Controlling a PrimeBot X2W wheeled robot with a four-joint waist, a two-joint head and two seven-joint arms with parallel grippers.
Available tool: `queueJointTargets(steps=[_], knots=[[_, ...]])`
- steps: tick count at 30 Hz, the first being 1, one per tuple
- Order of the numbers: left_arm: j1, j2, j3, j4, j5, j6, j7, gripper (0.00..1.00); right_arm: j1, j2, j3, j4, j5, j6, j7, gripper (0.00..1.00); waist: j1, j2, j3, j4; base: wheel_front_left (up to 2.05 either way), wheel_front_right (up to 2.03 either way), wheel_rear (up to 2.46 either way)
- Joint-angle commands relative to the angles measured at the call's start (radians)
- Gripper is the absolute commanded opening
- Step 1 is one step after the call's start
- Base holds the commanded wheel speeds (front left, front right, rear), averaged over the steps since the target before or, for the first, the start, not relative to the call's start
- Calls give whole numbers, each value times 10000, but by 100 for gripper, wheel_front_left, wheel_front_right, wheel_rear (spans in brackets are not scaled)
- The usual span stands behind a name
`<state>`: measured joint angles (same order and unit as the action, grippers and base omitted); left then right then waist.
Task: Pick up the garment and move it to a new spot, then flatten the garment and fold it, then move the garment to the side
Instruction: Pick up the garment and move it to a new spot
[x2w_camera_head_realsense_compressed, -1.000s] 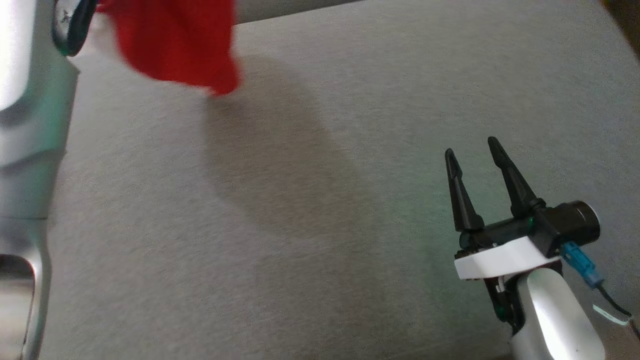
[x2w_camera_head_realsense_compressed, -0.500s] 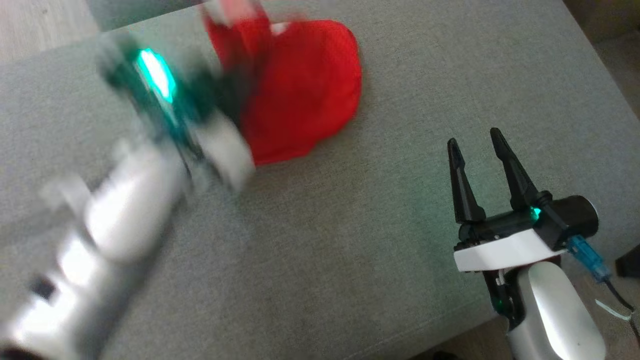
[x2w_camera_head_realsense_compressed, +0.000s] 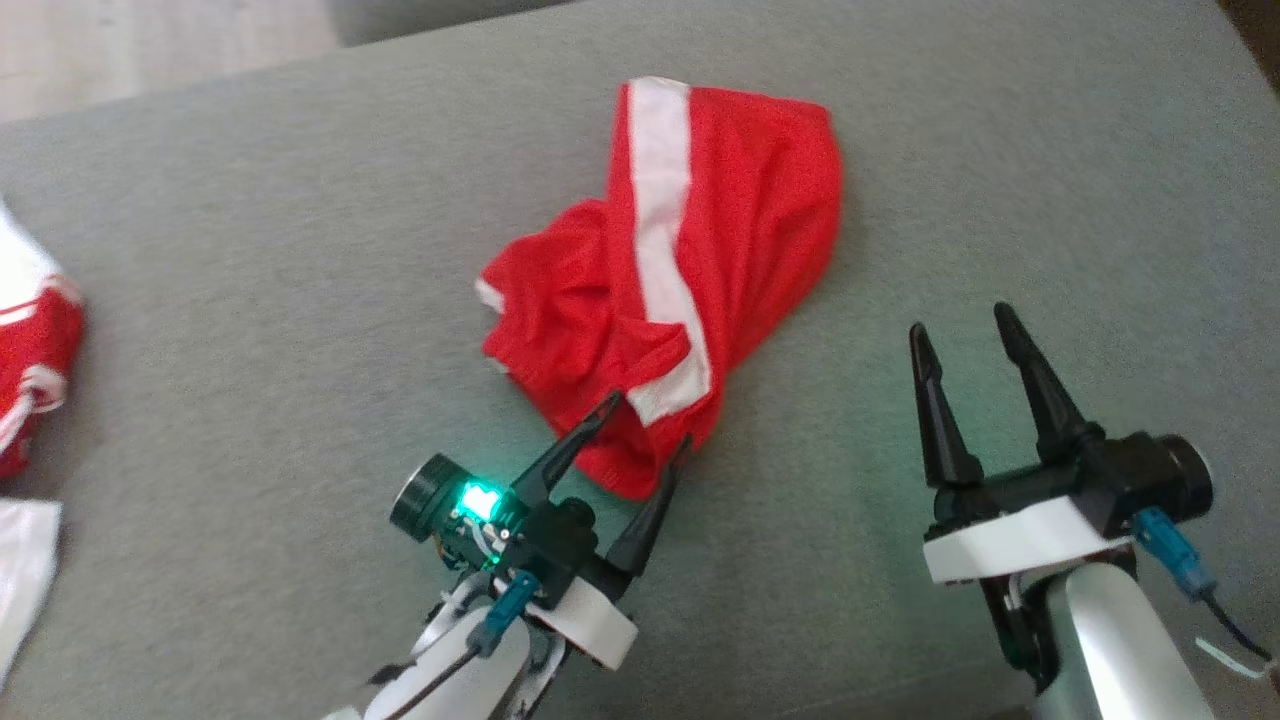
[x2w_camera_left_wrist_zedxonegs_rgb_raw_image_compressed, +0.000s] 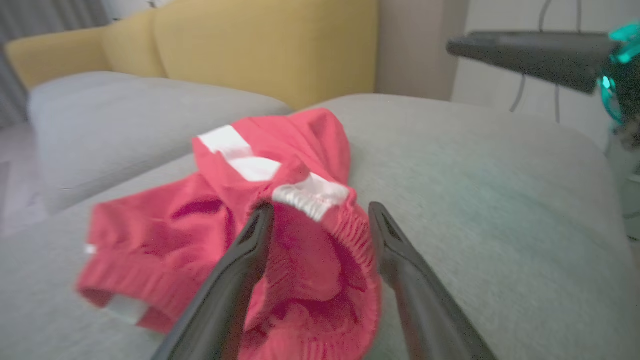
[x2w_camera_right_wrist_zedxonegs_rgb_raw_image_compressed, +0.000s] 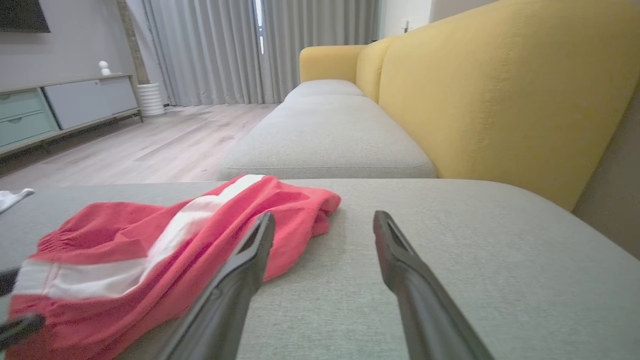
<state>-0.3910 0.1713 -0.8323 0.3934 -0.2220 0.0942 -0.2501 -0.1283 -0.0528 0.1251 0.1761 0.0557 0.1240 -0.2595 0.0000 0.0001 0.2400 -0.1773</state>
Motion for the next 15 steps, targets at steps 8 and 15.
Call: queueJointTargets(steps=[8,15], knots=[[2000,-430,2653,-2099,-813,829,-114,100,556,26,261,-92,-259,67,-23,100,0,-1,-1599,1650,0,0,0],[3758,-897,5496,-3475,-854,921,-115,100,957,26,203,-57,-84,67,-23,100,0,-1,-2354,2141,0,0,0]])
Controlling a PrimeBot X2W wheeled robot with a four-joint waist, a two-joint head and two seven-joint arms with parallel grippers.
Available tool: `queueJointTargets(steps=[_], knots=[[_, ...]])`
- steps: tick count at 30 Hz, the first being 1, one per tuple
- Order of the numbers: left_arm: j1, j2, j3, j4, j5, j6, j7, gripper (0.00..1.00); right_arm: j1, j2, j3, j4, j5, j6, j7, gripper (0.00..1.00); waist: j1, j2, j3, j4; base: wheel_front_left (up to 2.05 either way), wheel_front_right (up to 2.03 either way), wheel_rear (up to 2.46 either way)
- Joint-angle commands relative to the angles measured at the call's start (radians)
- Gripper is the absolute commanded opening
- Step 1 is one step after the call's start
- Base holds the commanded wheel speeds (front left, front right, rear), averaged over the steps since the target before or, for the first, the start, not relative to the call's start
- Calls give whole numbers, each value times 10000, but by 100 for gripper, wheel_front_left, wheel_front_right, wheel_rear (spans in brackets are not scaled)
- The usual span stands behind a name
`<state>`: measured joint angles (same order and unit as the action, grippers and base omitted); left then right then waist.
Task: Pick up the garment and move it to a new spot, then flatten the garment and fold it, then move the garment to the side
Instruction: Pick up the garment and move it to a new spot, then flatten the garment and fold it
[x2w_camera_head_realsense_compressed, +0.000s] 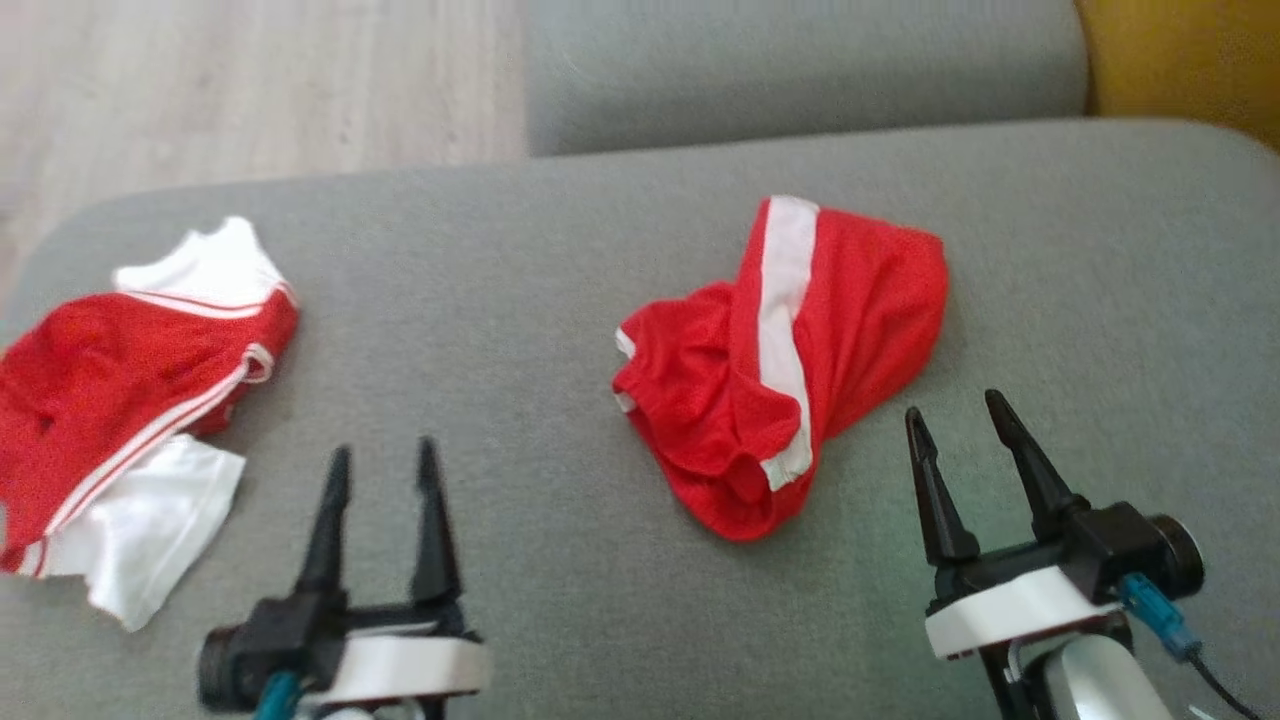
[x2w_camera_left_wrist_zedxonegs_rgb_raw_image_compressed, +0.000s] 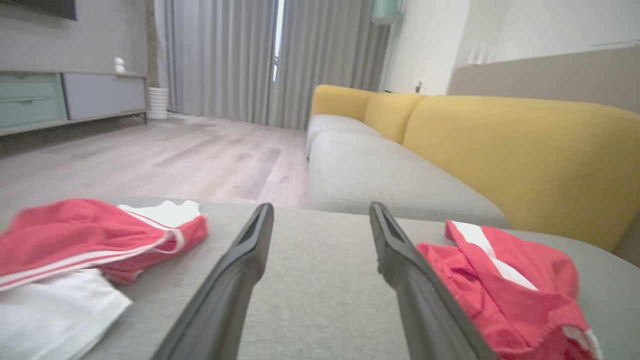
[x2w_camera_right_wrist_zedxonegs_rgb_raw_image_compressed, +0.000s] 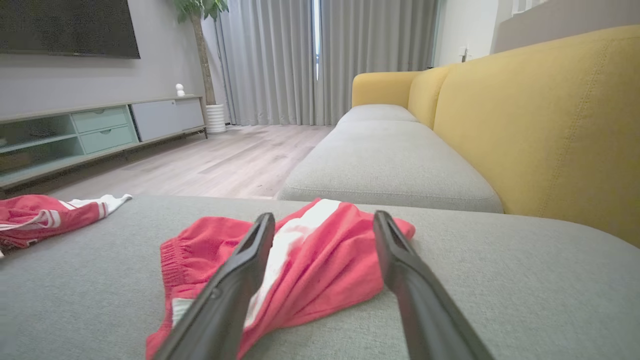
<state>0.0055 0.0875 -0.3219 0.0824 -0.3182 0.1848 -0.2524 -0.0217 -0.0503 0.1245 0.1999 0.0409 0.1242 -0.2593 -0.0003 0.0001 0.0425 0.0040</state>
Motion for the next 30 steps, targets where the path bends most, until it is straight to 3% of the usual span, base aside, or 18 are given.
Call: queueJointTargets(steps=[1,7,14,30], knots=[[-8,-102,677,-476,213,-37,-92,100,-36,1,178,-292,104,65,-24,100,3,-1,-455,339,0,0,0],[1127,-288,1656,-1078,963,-499,-92,100,655,1,-135,-234,249,65,-24,100,3,-1,-841,292,0,0,0],[1910,-364,1802,-961,1345,-905,-93,100,1178,1,-139,-221,368,65,-24,100,3,-1,-977,133,0,0,0],[1960,-372,1553,-784,1537,-815,-93,100,944,1,352,-85,577,65,-24,100,3,-1,-1006,-103,0,0,0]])
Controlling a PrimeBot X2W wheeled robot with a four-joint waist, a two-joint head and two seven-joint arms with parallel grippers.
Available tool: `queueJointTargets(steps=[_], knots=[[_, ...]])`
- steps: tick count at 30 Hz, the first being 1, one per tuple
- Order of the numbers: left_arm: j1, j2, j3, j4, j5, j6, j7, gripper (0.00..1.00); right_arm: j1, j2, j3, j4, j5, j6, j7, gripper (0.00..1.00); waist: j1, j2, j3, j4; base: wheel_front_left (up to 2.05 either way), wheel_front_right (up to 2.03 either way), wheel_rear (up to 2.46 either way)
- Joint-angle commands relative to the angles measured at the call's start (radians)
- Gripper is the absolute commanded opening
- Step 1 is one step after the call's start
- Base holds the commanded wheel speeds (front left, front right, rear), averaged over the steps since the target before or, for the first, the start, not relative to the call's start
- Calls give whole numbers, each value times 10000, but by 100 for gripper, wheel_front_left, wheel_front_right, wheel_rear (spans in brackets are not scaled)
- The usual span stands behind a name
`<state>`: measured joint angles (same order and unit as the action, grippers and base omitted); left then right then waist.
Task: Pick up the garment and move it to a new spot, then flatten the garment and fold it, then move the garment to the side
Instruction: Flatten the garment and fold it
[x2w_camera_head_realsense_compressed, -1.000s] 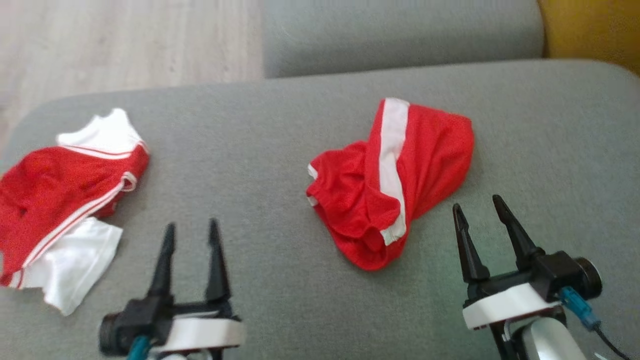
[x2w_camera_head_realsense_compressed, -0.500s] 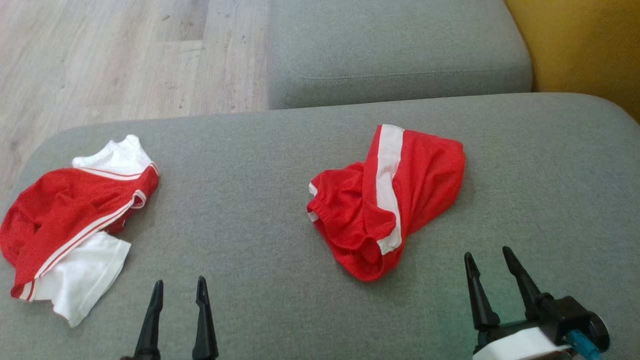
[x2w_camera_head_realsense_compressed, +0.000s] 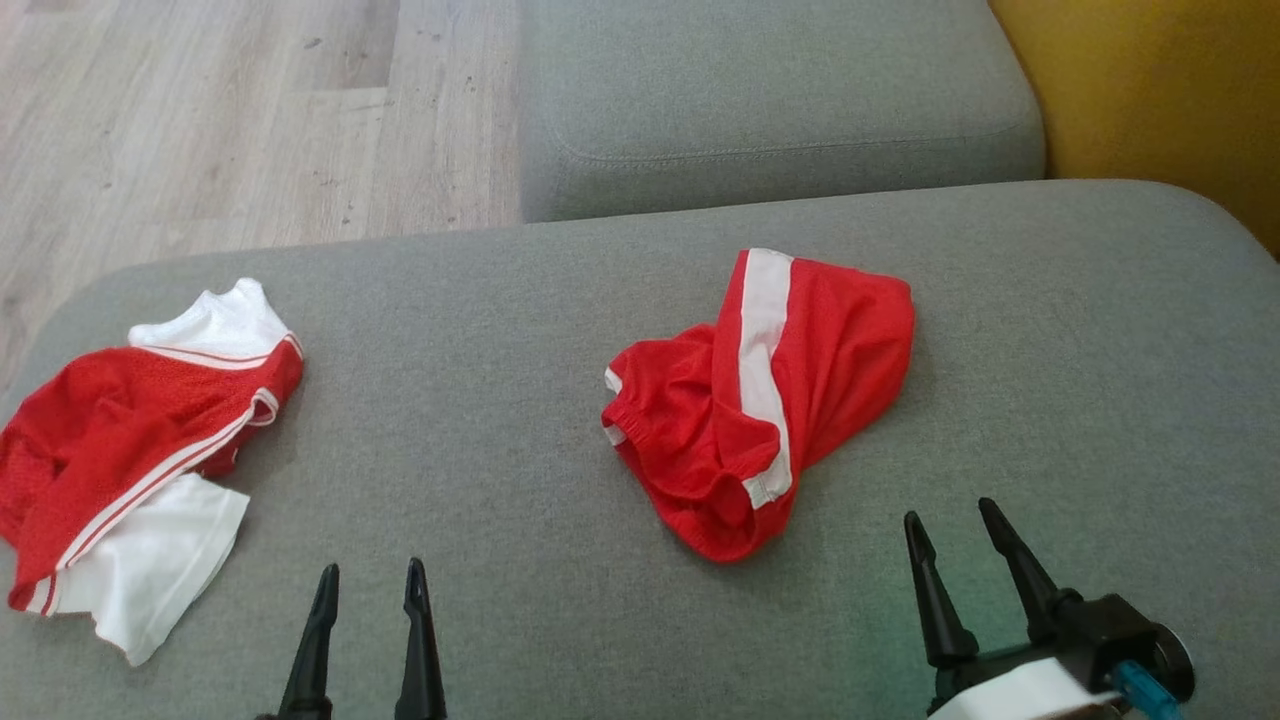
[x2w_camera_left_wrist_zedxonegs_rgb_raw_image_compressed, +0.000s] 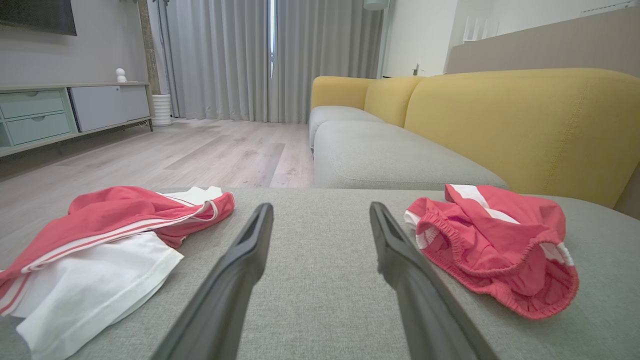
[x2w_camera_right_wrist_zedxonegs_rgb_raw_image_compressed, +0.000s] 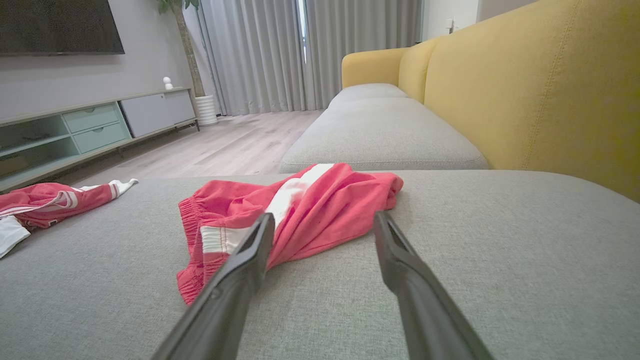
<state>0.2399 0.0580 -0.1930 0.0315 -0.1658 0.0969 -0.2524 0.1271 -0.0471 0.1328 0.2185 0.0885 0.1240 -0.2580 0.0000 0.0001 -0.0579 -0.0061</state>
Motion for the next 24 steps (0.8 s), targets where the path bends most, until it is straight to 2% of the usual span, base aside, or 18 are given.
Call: queueJointTargets(steps=[1,15,19,24], knots=[[-384,-77,271,-263,9,64,-93,100,-537,-32,280,-272,105,67,-38,100,0,-1,-4,-5,0,0,0],[-526,-77,-40,-94,-90,51,-93,100,-612,-32,373,-307,-49,67,-38,100,0,-1,250,-124,0,0,0],[-843,-77,-475,277,-327,-253,-93,100,-676,-32,372,-316,-99,67,-38,100,0,-1,482,-271,0,0,0],[-1573,-77,-1471,1145,-828,-856,-93,100,-801,-32,387,-366,-166,67,-38,100,0,-1,839,-513,0,0,0]])
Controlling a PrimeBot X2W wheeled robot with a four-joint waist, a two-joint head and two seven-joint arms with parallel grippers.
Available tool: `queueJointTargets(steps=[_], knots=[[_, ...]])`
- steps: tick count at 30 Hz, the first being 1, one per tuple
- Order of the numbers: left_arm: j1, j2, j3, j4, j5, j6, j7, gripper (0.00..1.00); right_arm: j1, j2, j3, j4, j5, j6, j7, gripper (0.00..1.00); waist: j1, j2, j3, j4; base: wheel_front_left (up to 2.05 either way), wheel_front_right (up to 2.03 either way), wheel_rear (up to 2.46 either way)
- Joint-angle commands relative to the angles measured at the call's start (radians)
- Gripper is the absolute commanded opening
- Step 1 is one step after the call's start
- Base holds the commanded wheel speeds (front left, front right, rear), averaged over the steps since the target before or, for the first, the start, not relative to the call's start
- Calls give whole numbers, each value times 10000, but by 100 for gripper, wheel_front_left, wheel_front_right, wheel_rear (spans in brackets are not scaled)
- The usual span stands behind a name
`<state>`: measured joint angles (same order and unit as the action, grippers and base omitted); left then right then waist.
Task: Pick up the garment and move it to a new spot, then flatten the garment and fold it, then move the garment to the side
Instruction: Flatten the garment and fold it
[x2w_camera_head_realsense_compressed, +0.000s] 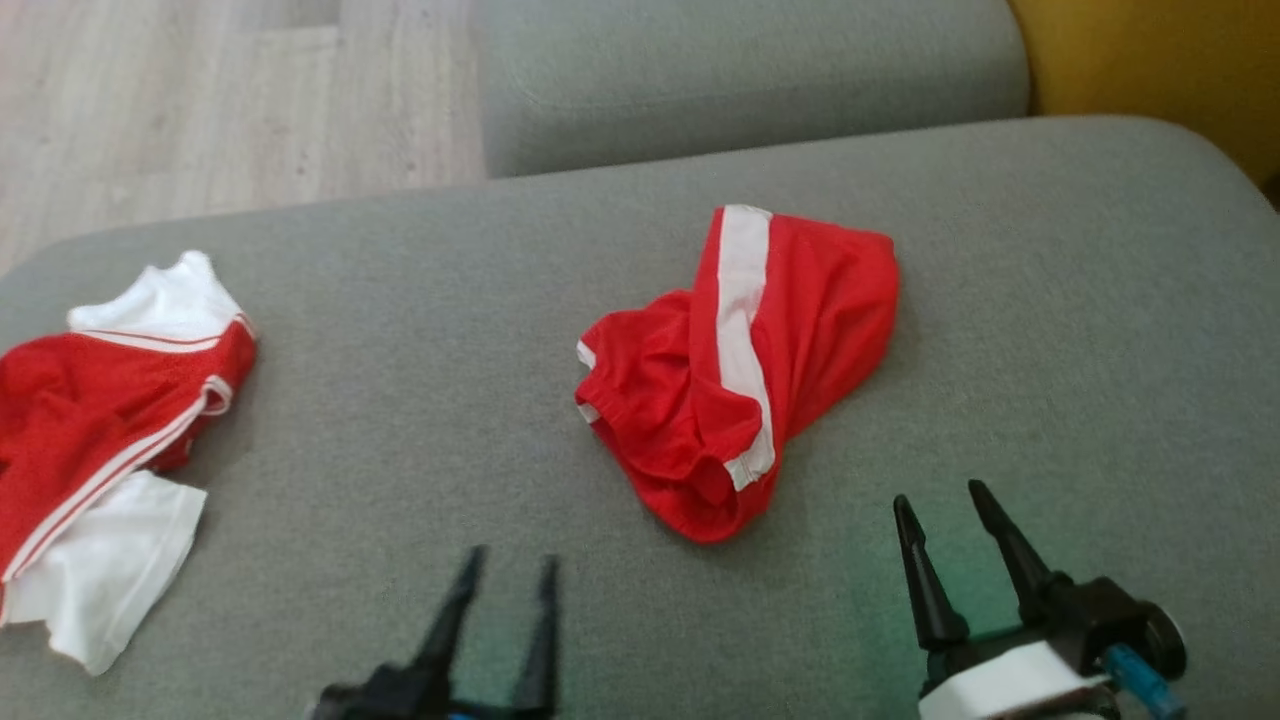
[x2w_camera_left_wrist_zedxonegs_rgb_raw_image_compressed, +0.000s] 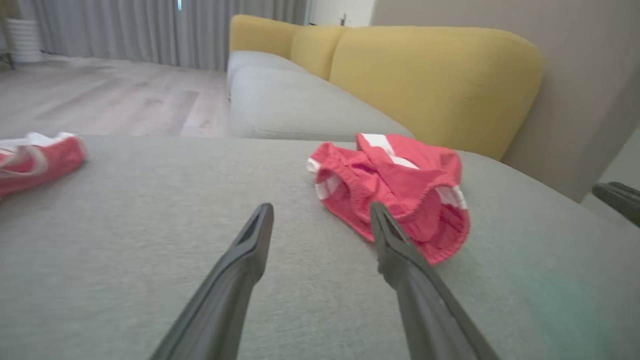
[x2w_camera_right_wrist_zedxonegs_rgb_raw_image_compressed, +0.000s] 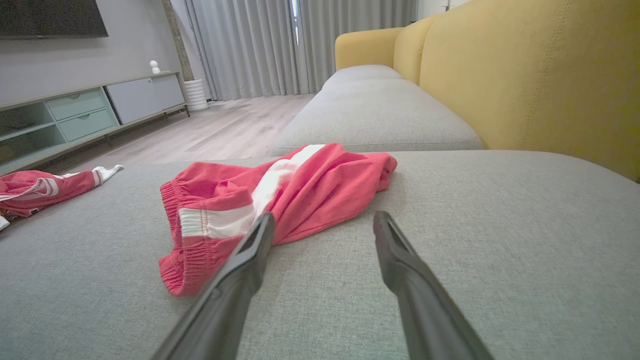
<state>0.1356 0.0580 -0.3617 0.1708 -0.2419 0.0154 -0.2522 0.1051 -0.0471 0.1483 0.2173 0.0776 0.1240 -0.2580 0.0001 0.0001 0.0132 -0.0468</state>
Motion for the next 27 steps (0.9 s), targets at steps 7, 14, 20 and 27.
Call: queueJointTargets(steps=[7,14,20,27], knots=[[-2720,-77,-1816,1572,-1365,-704,30,100,-1122,-32,216,-524,-150,67,-38,100,-1,-1,1157,-464,0,0,0],[-3908,-78,-3259,2290,-3214,-1027,416,100,-1468,-32,235,-522,-182,67,-38,100,-1,-1,1614,-867,0,0,0],[-4588,-78,-3934,2536,-4203,-1019,338,100,-1621,-32,255,-513,-228,67,-38,100,-1,-1,1836,-1166,0,0,0],[-5172,-78,-4167,2866,-4752,-868,145,100,-1693,-31,280,-499,-216,67,-38,100,-1,-1,1947,-1524,0,0,0]])
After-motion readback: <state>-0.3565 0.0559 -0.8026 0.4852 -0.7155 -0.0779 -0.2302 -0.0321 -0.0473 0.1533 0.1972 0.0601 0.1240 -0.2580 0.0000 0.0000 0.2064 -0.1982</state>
